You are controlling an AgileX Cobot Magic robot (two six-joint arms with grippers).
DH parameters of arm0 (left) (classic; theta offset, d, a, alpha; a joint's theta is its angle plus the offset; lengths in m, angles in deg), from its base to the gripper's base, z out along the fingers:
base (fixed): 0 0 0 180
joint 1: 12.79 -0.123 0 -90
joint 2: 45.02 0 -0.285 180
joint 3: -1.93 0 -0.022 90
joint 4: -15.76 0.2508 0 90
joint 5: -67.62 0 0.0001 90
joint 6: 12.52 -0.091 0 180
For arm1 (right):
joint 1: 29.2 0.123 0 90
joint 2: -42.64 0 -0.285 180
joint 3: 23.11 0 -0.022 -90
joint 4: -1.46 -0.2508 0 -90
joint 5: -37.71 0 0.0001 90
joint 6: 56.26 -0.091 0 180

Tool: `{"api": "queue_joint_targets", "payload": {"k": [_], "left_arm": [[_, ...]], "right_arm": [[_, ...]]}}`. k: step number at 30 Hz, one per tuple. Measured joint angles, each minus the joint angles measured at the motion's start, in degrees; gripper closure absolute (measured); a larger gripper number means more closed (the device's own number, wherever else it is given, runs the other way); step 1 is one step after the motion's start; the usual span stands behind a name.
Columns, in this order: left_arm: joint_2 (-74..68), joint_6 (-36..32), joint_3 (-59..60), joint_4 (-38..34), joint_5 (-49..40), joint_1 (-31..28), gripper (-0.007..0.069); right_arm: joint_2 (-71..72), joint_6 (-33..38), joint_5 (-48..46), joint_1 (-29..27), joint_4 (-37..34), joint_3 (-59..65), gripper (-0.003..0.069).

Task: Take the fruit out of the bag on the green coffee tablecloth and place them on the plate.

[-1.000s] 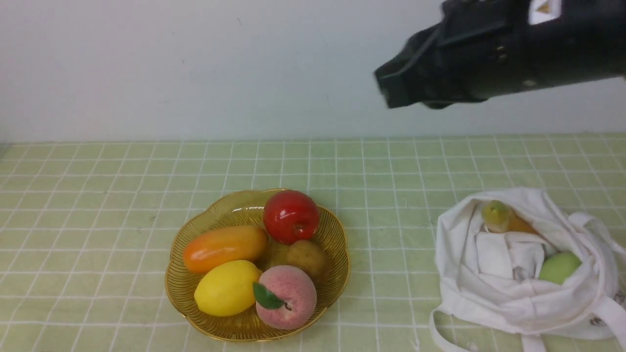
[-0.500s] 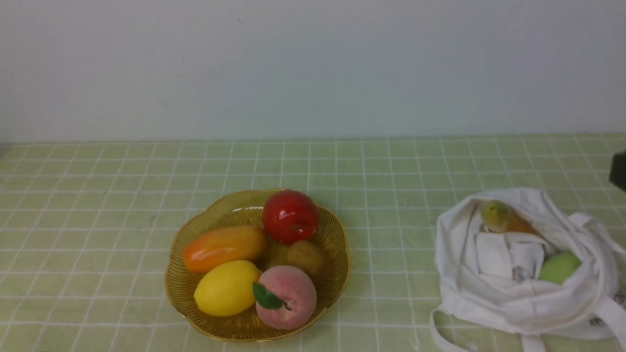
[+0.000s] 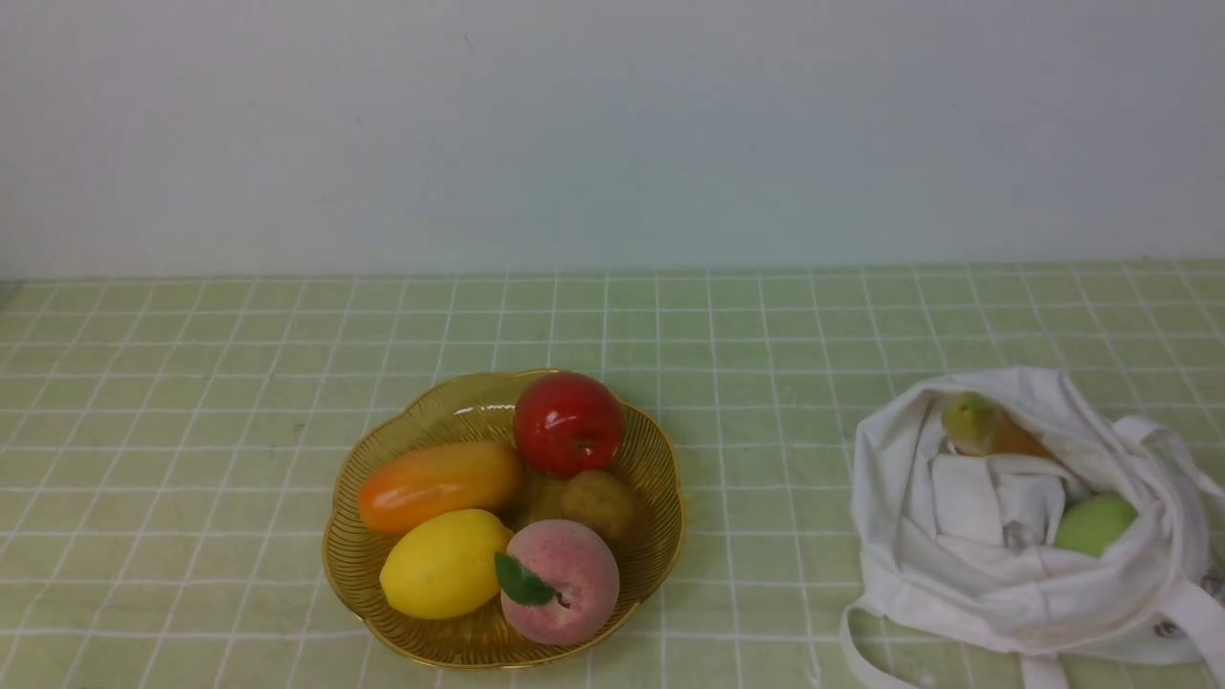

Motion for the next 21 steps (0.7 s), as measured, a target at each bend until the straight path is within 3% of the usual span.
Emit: {"api": "queue_joint_targets", "payload": {"k": [8, 15, 21], "left_arm": [[0.0, 0.0, 0.0, 0.0, 0.0, 0.0, 0.0632], [0.0, 0.0, 0.0, 0.0, 0.0, 0.0, 0.0632], [0.0, 0.0, 0.0, 0.0, 0.0, 0.0, 0.0632]], "right_arm": [[0.0, 5.34, 7.63, 0.0, -0.05, 0.0, 0.067], [0.0, 23.59, 8.51, 0.0, -15.39, 0.0, 0.067], [0.73, 30.69, 8.42, -0.23, -18.16, 0.21, 0.067]]}}
